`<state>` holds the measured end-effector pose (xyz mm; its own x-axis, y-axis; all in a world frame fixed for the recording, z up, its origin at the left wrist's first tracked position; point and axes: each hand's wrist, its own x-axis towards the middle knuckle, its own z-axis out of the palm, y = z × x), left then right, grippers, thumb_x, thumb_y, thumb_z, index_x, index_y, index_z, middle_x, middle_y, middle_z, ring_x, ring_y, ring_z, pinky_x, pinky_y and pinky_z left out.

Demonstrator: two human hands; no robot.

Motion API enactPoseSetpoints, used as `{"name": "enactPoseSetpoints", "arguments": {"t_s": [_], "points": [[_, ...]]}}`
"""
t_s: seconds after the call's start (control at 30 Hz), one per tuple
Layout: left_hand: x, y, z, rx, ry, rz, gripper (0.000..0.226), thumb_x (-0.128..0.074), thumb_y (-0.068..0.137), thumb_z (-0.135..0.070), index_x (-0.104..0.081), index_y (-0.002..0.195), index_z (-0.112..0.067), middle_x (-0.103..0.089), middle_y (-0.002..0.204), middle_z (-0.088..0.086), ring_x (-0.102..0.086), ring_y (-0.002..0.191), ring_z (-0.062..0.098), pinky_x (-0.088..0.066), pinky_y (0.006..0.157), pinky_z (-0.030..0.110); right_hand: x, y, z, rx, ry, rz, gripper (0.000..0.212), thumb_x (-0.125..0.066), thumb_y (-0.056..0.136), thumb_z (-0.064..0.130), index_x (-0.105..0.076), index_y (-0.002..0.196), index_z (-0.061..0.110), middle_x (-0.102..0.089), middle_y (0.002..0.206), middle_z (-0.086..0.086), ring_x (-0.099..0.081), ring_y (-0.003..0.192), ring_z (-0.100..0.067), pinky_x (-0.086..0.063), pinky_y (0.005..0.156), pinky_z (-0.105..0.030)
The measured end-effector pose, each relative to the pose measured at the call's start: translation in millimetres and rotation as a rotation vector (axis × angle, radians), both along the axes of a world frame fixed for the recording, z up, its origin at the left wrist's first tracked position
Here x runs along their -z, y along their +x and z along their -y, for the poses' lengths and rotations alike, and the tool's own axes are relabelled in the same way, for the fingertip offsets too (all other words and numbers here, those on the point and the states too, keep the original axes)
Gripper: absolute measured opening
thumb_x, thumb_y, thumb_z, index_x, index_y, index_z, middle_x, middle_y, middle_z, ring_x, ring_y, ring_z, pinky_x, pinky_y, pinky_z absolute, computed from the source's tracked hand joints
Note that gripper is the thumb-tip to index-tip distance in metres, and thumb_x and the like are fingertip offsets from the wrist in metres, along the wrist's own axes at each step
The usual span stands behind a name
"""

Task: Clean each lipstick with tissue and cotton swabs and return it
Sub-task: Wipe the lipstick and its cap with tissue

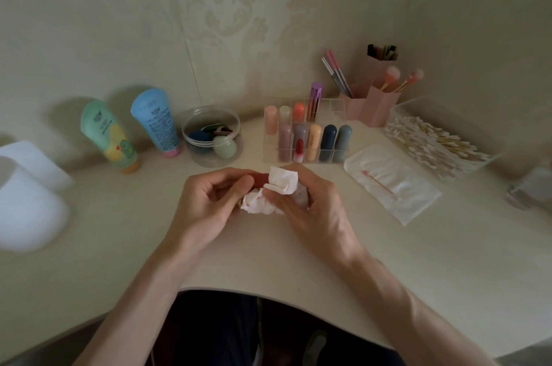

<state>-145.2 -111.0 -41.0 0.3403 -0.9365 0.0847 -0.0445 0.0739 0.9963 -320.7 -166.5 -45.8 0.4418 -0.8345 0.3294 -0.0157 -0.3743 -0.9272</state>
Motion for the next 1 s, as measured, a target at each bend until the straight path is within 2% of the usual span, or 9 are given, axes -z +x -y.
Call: {"name": "enactPoseSetpoints", "arguments": {"t_s": [0.23,0.33,0.4,0.47,0.53,0.63,0.8,0.9,1.0], "points": [[-2.2,0.8,-3.0,0.022,-0.072,0.075,0.027,-0.074,0.081,-0.023,-0.078,0.107,-0.017,-0.081,0.099,-0.001,-0.077,0.097,0.016,-0.058,0.08,0.022,-0.3,1.6,0.2,-0.033,0.089,0.044,0.008,-0.073,0.096,0.005,-0.073,0.104,0.002,-0.077,0.085,0.009,-0.074,0.08,-0.002,-0.054,0.069,-0.016],[-7.4,-2.7,-3.2,0.042,-0.059,0.002,0.025,-0.071,0.085,-0.022,-0.077,0.108,-0.018,-0.081,0.098,0.001,-0.073,0.083,0.013,-0.054,0.064,0.021,-2.0,2.0,0.0,-0.027,0.103,0.082,0.01,-0.074,0.096,0.005,-0.074,0.106,0.003,-0.078,0.088,0.0,-0.076,0.083,-0.009,-0.059,0.071,-0.024],[-8.8,-3.2,-3.7,0.074,-0.03,-0.021,0.026,-0.065,0.091,-0.029,-0.078,0.112,-0.02,-0.08,0.097,0.005,-0.064,0.068,0.017,-0.047,0.052,0.023,-2.2,2.6,-0.2,-0.019,0.085,0.083,0.009,-0.073,0.096,0.003,-0.073,0.104,0.003,-0.077,0.083,0.004,-0.075,0.079,-0.007,-0.057,0.07,-0.021],[-6.8,-2.0,-2.9,0.085,0.007,-0.009,0.027,-0.061,0.094,-0.034,-0.08,0.107,-0.021,-0.078,0.085,0.006,-0.059,0.061,0.014,-0.042,0.048,0.022,-1.0,3.4,-1.3,-0.012,0.03,0.035,0.006,-0.074,0.096,0.007,-0.072,0.101,0.004,-0.077,0.08,0.002,-0.074,0.077,-0.01,-0.056,0.07,-0.024],[-5.1,-2.0,-2.2,0.064,-0.004,0.003,0.023,-0.064,0.091,-0.028,-0.08,0.101,-0.015,-0.078,0.082,0.002,-0.068,0.066,0.009,-0.047,0.054,0.017,0.6,3.9,-2.5,-0.005,0.013,0.0,0.007,-0.075,0.096,0.01,-0.072,0.1,0.005,-0.076,0.079,-0.001,-0.075,0.076,-0.016,-0.06,0.071,-0.033],[-3.0,-1.2,-0.7,0.048,-0.056,0.049,0.019,-0.071,0.086,-0.013,-0.077,0.104,-0.01,-0.081,0.095,0.0,-0.077,0.087,0.012,-0.055,0.072,0.016,1.3,4.8,-1.7,-0.012,0.071,0.015,0.005,-0.073,0.097,0.006,-0.071,0.097,0.002,-0.076,0.077,-0.005,-0.073,0.073,-0.012,-0.059,0.07,-0.029],[-6.9,-3.4,-2.6,0.055,-0.049,0.026,0.026,-0.072,0.083,-0.024,-0.077,0.107,-0.016,-0.081,0.098,0.002,-0.077,0.089,0.015,-0.057,0.069,0.021,-0.5,4.5,0.1,-0.032,0.072,0.044,0.002,-0.07,0.098,0.0,-0.071,0.097,0.0,-0.075,0.076,0.002,-0.07,0.072,-0.009,-0.057,0.07,-0.025],[-6.5,-3.6,-1.4,0.056,0.029,-0.032,0.027,-0.063,0.09,-0.037,-0.079,0.104,-0.019,-0.08,0.091,0.007,-0.073,0.078,0.013,-0.053,0.061,0.019,-1.4,3.2,0.9,-0.013,0.036,0.015,0.002,-0.073,0.096,0.004,-0.072,0.097,0.004,-0.075,0.077,0.002,-0.071,0.072,-0.008,-0.054,0.07,-0.02],[-1.9,-1.6,-0.4,0.013,-0.002,0.048,0.018,-0.065,0.093,-0.025,-0.081,0.097,-0.015,-0.08,0.086,0.004,-0.072,0.075,0.01,-0.052,0.062,0.016,-0.2,3.2,0.5,0.007,0.016,-0.027,0.004,-0.075,0.095,0.009,-0.072,0.096,0.007,-0.076,0.077,0.001,-0.073,0.073,-0.011,-0.054,0.071,-0.022]]}}
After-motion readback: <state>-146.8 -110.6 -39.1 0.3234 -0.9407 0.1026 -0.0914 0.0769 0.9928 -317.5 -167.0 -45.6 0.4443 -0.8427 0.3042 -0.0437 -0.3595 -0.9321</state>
